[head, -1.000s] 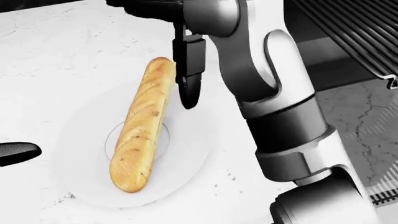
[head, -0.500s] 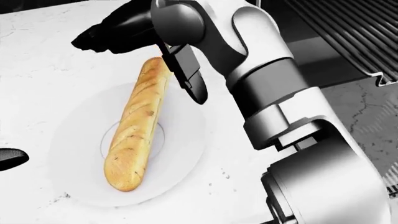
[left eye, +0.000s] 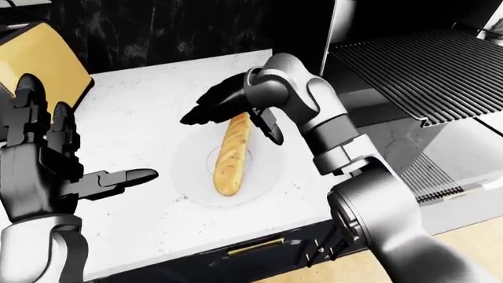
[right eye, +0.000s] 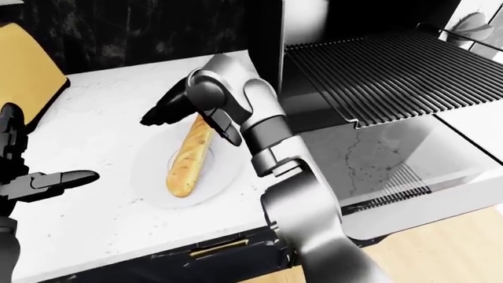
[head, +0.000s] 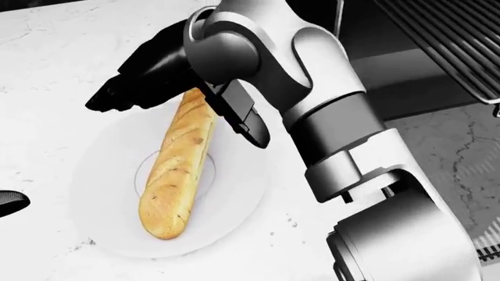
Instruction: Place the baguette on the rack of the toaster oven.
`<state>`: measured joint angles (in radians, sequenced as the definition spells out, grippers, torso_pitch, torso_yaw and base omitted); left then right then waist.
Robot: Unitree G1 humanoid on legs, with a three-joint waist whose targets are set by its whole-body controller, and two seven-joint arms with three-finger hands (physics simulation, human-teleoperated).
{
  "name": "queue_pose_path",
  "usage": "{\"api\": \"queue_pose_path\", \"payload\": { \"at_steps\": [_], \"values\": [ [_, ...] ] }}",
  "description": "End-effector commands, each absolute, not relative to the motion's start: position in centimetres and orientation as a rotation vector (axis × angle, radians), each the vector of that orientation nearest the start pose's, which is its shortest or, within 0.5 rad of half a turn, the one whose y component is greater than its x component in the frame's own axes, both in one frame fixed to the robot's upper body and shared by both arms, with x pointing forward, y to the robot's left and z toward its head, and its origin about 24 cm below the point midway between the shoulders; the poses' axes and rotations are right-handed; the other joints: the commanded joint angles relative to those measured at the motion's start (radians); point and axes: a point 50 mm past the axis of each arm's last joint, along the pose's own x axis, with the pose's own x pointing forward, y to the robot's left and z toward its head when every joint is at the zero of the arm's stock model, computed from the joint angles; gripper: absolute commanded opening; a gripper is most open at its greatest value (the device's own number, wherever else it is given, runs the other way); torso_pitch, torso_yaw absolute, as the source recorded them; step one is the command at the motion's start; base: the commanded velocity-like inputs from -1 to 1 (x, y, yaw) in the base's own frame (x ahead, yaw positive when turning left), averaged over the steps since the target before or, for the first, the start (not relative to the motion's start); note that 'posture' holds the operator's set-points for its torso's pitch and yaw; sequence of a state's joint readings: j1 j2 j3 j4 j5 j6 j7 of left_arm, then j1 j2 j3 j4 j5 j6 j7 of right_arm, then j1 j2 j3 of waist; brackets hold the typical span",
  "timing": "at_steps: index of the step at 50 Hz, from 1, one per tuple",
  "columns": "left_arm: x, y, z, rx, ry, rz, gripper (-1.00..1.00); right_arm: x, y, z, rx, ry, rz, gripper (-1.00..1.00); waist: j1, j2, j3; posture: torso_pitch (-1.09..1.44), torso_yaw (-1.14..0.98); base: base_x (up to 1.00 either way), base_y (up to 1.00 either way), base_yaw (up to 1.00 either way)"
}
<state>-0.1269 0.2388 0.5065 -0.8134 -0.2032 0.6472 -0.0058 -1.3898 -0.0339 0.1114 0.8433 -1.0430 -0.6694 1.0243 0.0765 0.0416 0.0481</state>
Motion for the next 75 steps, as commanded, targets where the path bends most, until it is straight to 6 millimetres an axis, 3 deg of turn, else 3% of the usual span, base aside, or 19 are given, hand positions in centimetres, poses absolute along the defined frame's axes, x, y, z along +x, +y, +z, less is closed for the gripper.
{"api": "queue_pose_path", "payload": {
  "at_steps": [1, 19, 44, 59, 63, 75],
  "values": [
    [19.9, 24.6, 22.3, 0.130, -0.442, 0.312, 1.00, 34.7, 2.3, 28.5, -1.837, -0.595, 1.145, 1.00, 0.004, 0.007, -0.025, 0.00, 0.18, 0.00, 0.00, 0.00],
    [20.1, 24.6, 22.5, 0.143, -0.444, 0.318, 1.00, 33.0, 1.7, 27.7, -1.818, -0.644, 1.189, 1.00, 0.082, -0.001, -0.035, 0.00, 0.22, 0.00, 0.00, 0.00],
    [20.1, 24.7, 22.4, 0.140, -0.443, 0.332, 1.00, 32.6, 1.5, 26.1, -1.816, -0.637, 1.213, 1.00, 0.107, 0.003, -0.043, 0.00, 0.22, 0.00, 0.00, 0.00],
    [20.0, 24.8, 22.2, 0.140, -0.443, 0.335, 1.00, 32.5, 1.6, 25.9, -1.820, -0.638, 1.218, 0.71, 0.114, 0.003, -0.045, 0.00, 0.22, 0.00, 0.00, 0.00],
    [19.9, 24.9, 22.2, 0.137, -0.444, 0.339, 1.00, 32.5, 1.6, 25.9, -1.824, -0.633, 1.220, 0.47, 0.115, 0.004, -0.046, 0.00, 0.22, 0.00, 0.00, 0.00],
    [20.1, 25.0, 22.2, 0.138, -0.440, 0.346, 1.00, 32.6, 1.6, 25.7, -1.828, -0.630, 1.222, 0.36, 0.120, 0.005, -0.048, 0.00, 0.22, 0.00, 0.00, 0.00]
  ]
}}
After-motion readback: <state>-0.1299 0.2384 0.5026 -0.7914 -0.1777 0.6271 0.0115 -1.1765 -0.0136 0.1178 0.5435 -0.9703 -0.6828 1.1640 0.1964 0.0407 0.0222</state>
